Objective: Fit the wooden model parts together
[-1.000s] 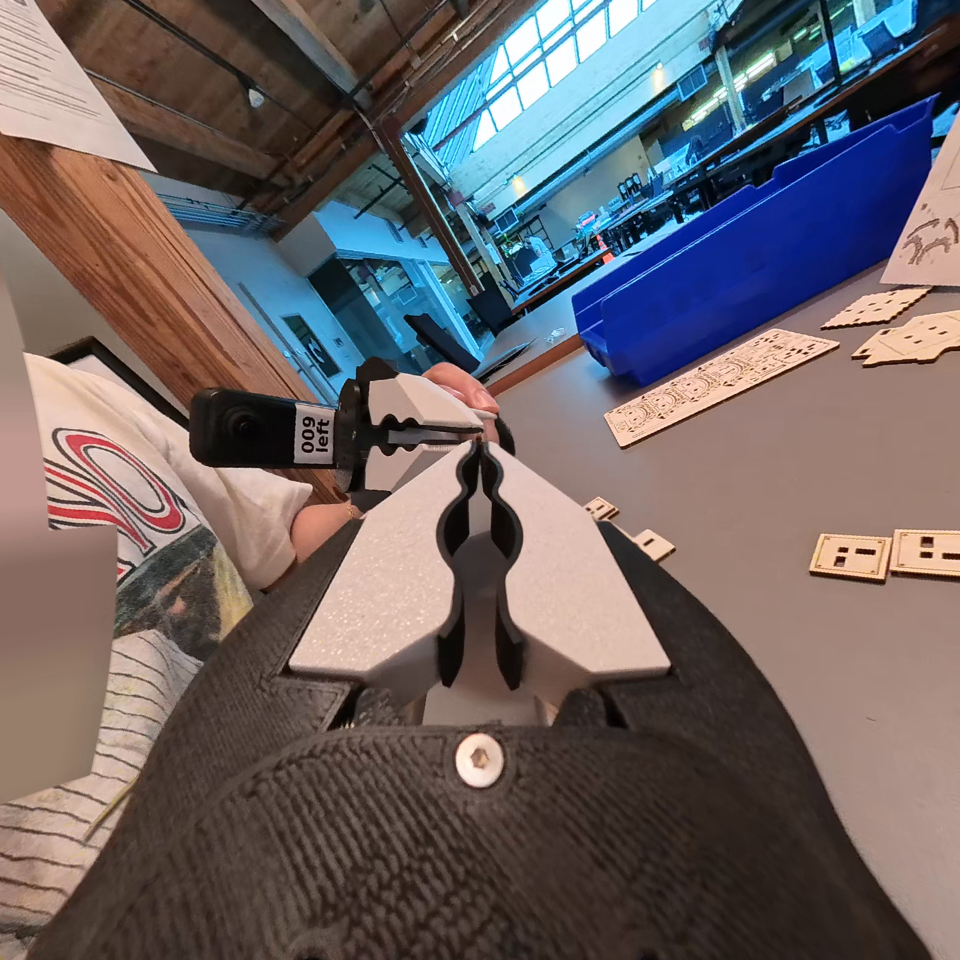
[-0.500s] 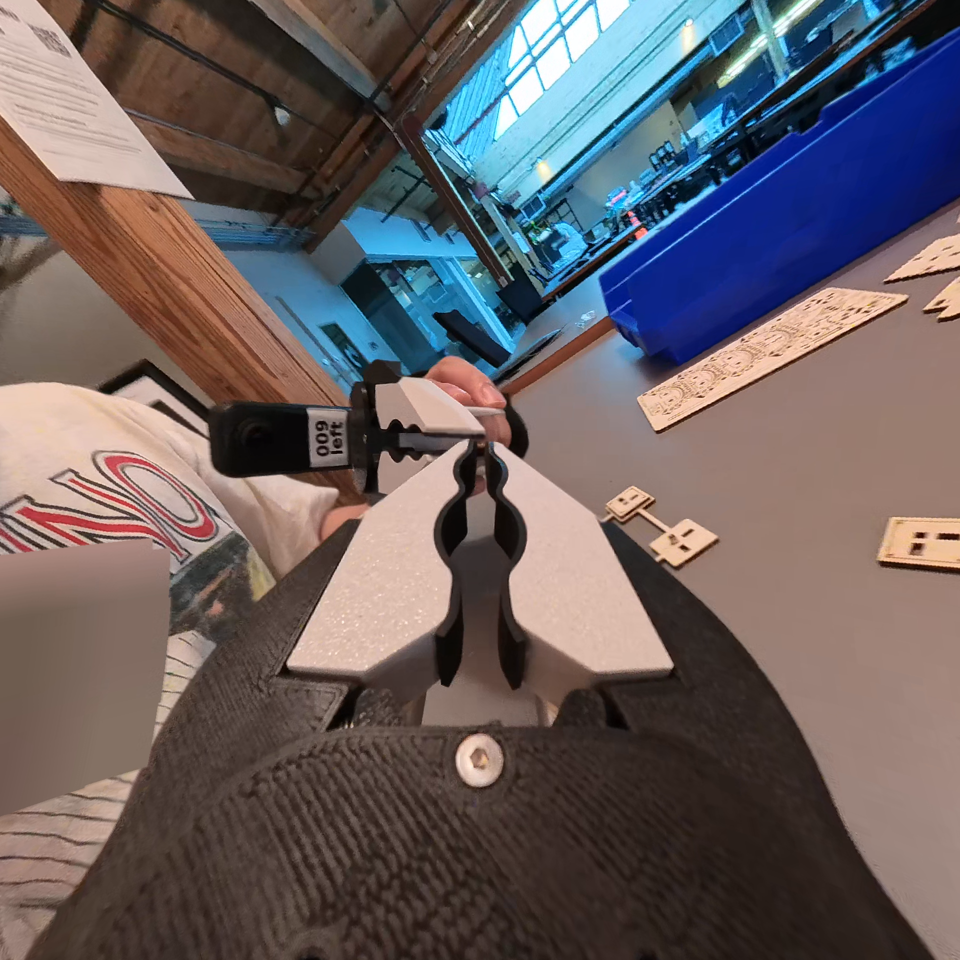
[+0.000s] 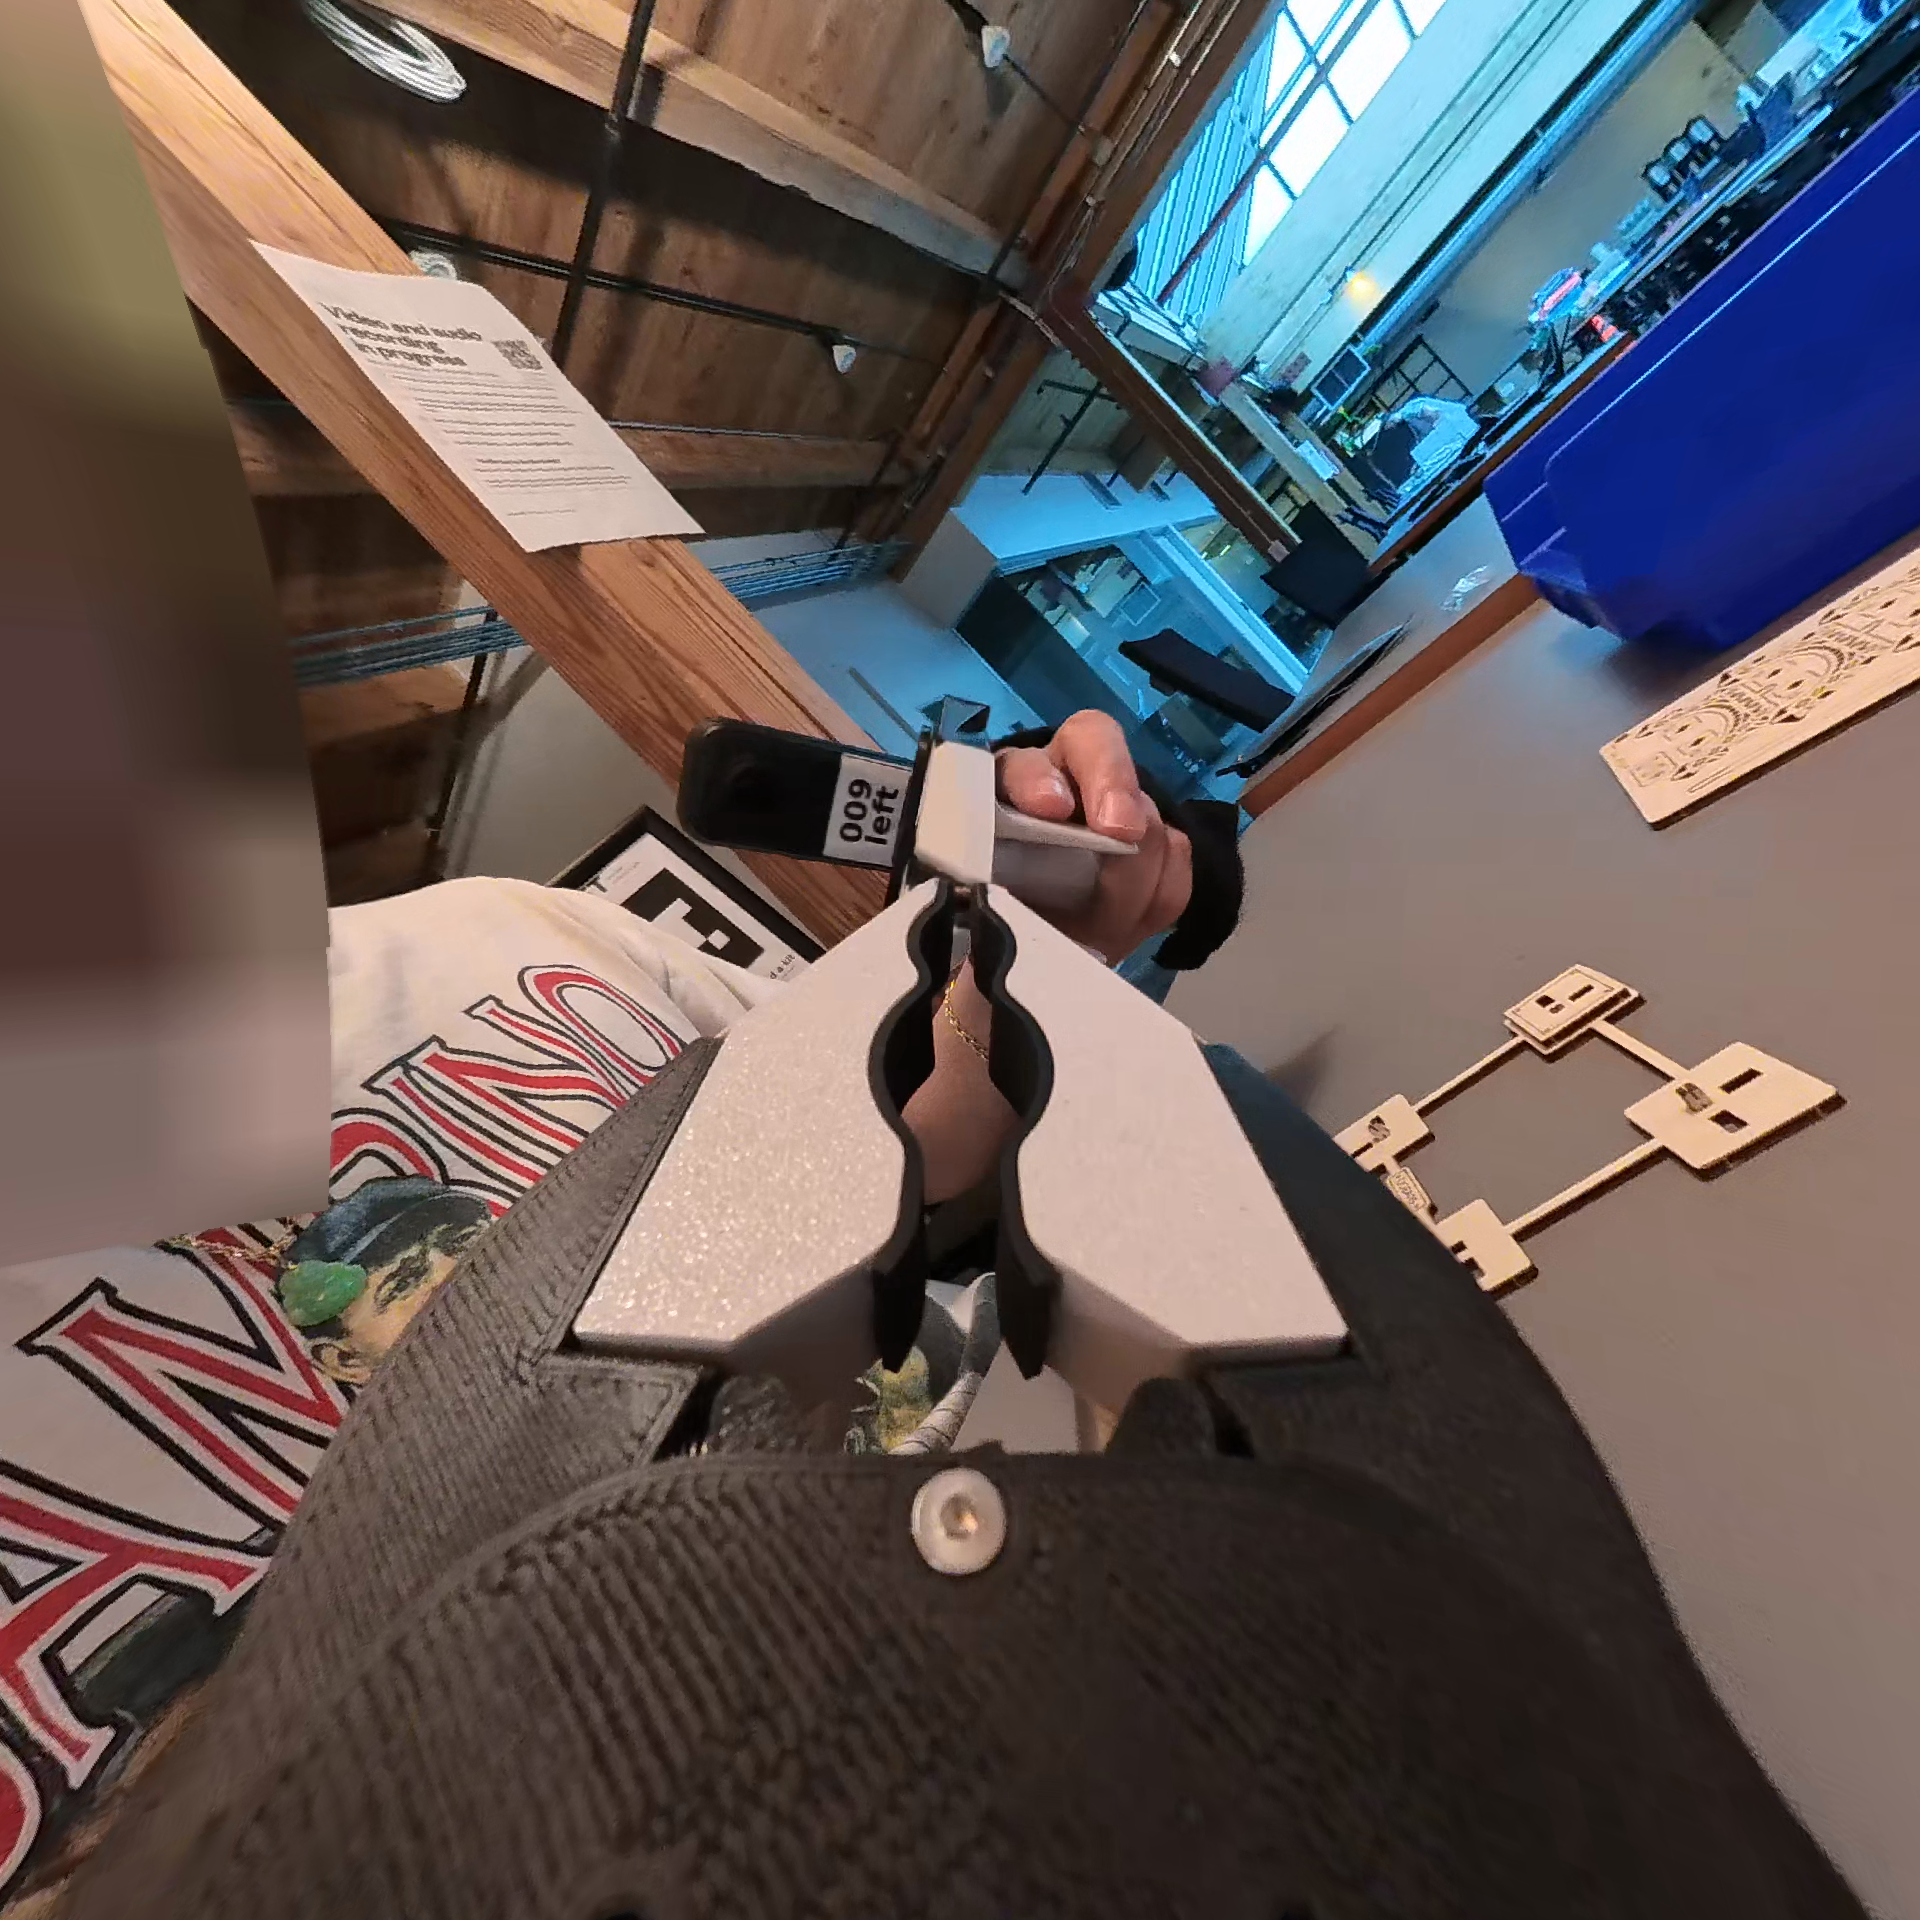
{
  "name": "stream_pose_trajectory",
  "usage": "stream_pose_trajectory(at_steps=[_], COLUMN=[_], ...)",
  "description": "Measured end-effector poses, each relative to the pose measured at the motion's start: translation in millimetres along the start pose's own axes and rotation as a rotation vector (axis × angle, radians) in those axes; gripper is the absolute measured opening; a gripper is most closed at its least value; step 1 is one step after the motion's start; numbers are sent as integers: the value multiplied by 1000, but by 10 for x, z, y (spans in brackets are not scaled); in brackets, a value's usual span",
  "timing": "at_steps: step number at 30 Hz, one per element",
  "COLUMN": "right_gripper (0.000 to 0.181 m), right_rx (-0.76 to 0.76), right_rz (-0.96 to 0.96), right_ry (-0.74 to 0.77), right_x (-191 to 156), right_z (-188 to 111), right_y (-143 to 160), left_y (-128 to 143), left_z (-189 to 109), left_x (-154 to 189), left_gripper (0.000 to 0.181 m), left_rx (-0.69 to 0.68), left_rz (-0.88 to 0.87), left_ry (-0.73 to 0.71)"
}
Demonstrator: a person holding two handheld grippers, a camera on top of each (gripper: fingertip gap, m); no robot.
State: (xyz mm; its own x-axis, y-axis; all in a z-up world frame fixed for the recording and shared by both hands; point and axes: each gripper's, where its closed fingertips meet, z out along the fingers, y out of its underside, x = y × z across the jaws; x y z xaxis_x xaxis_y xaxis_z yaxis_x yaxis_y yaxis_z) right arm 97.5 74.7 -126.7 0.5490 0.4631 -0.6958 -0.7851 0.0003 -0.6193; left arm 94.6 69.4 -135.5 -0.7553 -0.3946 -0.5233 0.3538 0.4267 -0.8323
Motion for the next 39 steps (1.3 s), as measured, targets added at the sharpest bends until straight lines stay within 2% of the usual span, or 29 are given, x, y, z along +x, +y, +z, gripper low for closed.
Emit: stream_pose_trajectory(at_steps=[3, 5, 8, 11, 14, 17, 19, 21, 24, 26, 28, 31, 34, 39], right_gripper=[1, 1, 1, 1, 1, 1, 1, 1, 1, 1, 1, 1, 1, 1], right_rx=[1, 7, 16, 29, 34, 44, 59, 79, 36, 2, -14, -51, -97, -76], right_rz=[-18, -85, -277, -488, -598, -609, -546, -554, -710, -869, -949, -1005, -1056, -1066], right_ry=[-18, -41, -39, -10, 31, 75, 59, 51, 142, 219, 267, 314, 355, 324], right_x=[-38, -110, -198, -257, -264, -217, -208, -217, -127, -69, -39, 16, 86, 24], right_z=[15, 28, 47, 67, 73, 57, 52, 49, 55, 45, 39, 48, 44, 79], right_y=[2, -15, -28, -26, -44, -78, -98, -106, -59, -34, -27, 11, 45, 70], left_y=[8, 7, -46, -93, -183, -233, -218, -188, -154, -89, 4, 121, 195, 217], left_z=[28, 39, 20, -16, -73, -95, -72, -30, -37, -69, -107, -164, -188, -223], left_x=[9, -32, -110, -145, -165, -132, -78, -27, -49, -169, -272, -369, -309, -145], left_gripper=[2, 1, 1, 7, 7, 1, 2, 4, 4, 2, 1, 0, 0, 0], left_rx=[-18, -16, 46, 118, 208, 239, 208, 161, 130, 96, 41, -12, -46, -80], left_rz=[-9, -98, -362, -626, -751, -720, -653, -682, -709, -717, -732, -774, -818, -802], left_ry=[2, -9, 8, 89, 154, 182, 183, 211, 228, 173, 123, 42, 27, 20])
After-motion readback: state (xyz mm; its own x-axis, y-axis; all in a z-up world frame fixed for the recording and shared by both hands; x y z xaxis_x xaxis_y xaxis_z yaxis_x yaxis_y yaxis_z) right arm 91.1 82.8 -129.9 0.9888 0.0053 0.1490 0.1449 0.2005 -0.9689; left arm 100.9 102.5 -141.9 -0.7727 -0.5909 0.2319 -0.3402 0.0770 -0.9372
